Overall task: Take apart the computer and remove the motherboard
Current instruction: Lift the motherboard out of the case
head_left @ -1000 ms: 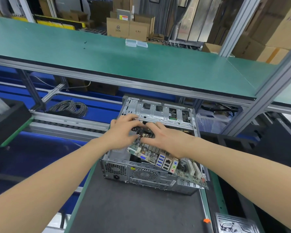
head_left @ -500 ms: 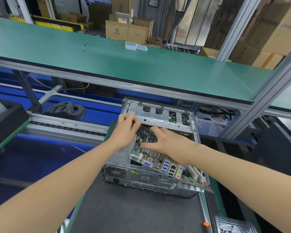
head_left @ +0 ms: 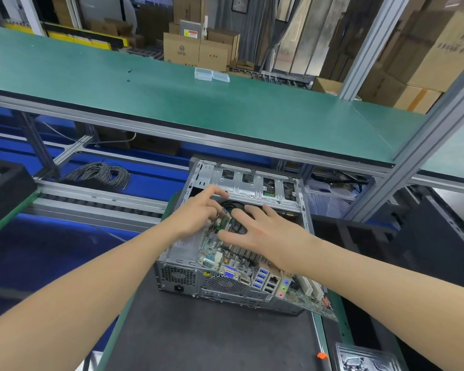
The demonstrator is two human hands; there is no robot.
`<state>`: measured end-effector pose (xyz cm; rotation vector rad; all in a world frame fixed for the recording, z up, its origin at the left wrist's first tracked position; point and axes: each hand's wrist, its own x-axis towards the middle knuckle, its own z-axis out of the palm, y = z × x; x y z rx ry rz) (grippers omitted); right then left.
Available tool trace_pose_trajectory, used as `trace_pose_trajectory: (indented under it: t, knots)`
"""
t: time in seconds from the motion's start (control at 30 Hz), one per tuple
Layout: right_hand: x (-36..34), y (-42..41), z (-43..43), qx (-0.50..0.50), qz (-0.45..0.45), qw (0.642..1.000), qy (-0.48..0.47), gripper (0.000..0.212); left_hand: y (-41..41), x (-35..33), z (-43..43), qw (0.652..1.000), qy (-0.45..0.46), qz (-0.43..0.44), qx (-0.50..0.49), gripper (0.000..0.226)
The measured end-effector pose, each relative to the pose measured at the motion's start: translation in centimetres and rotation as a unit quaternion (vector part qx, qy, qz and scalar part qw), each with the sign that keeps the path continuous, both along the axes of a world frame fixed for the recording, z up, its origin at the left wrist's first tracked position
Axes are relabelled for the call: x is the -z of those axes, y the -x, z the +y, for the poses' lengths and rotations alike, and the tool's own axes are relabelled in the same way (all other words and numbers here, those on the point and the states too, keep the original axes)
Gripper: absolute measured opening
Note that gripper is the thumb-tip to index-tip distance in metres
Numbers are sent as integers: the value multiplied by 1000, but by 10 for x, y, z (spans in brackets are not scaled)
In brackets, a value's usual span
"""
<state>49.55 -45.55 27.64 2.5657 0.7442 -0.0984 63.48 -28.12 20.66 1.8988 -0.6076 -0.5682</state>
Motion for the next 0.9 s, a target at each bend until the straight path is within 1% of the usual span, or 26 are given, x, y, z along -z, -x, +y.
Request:
trace_pose_trajectory:
  t: [0.1,0.17,0.27,0.33,0.47,0.53,0.63,0.73,0.77,0.8,0.87,0.9]
  knots:
    - [-2,2,3,2,9,1000,-10,109,-2,-4,6,1000,5,4,27,51]
    - [-4,5,3,0,3,1000,-12,110,-2,-8,5,1000,14,17,22,49]
    - [-10,10,4,2,-13,1000,-19,112,0,-8,3,997,42,57,-8,34]
    - [-15,14,6,3,-19,1000,-21,113,1,-6,2,997,37,60,-13,28]
    - [-20,28,12,-6,-27,1000,-10,112,10,-11,-6,997,34,65,-23,30]
    - [-19,36,16,-10,-34,999,-2,111,16,-14,-8,998,12,43,-40,31]
    - [-18,47,23,-22,-49,998,14,114,30,-14,-7,996,-8,4,-86,32]
    - [-18,58,27,-22,-73,997,19,114,50,-14,-2,982,-16,-16,-186,25]
    - [-17,62,29,-22,-81,996,20,113,57,-15,0,978,-17,1,-209,20]
    - [-17,66,29,-23,-89,996,21,114,64,-15,2,973,-8,36,-229,16]
    - [-17,75,31,-31,-96,995,18,117,80,-21,7,953,13,153,-262,8]
    - [-17,80,31,-35,-95,995,15,118,91,-26,10,941,13,216,-261,12]
